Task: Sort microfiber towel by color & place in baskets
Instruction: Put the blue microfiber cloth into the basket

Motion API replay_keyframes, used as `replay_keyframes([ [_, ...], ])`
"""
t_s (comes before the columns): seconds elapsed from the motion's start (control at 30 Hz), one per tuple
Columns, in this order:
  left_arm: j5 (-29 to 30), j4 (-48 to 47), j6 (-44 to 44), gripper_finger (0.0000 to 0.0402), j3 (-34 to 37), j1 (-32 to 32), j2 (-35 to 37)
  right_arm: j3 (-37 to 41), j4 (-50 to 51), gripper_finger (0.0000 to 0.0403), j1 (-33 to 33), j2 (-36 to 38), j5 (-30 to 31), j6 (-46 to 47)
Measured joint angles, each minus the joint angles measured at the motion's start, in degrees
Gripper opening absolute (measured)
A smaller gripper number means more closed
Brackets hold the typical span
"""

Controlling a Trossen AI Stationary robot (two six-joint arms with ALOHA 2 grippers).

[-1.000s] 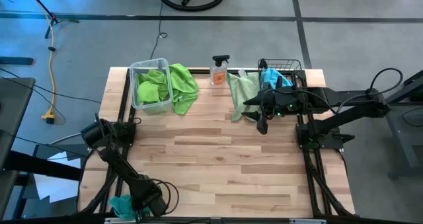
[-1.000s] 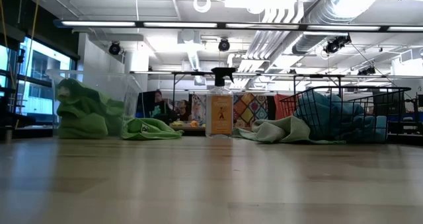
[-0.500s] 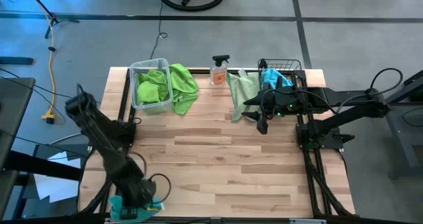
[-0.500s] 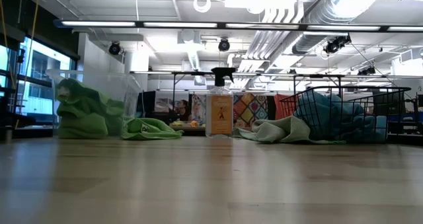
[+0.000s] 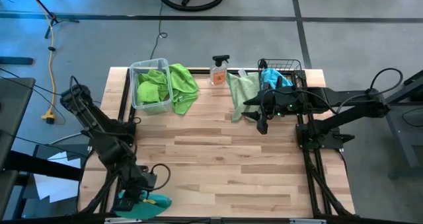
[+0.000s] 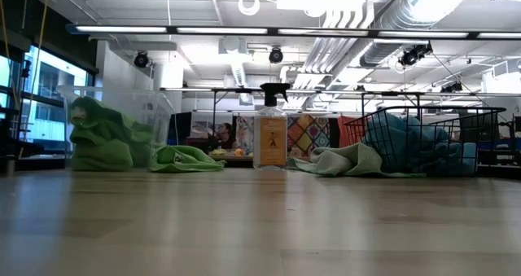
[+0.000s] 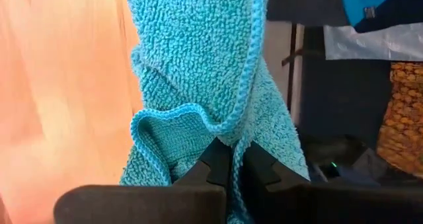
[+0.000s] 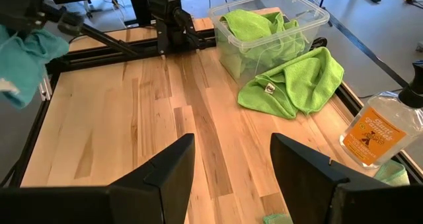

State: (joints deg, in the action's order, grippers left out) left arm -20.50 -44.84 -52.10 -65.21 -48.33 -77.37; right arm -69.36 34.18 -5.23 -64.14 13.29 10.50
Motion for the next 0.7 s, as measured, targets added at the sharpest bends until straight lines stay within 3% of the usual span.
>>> replay_keyframes([
  [0.23, 6.71, 5.42, 14.29, 0.0000, -0.02, 4.65, -3.49, 0.00, 0.37, 0.0196, 0.00, 0.00, -0.01, 0.00],
  [0.37, 13.70, 8.77, 22.40, 0.0000, -0.02, 10.05, -4.98, 0.00, 0.37, 0.0196, 0.02, 0.00, -0.01, 0.01],
  [0.7, 27.21, 32.91, 38.66, 0.0000, -0.02, 23.66, -7.10, 0.00, 0.46, 0.0196, -0.04, 0.00, -1.07, 2.56],
])
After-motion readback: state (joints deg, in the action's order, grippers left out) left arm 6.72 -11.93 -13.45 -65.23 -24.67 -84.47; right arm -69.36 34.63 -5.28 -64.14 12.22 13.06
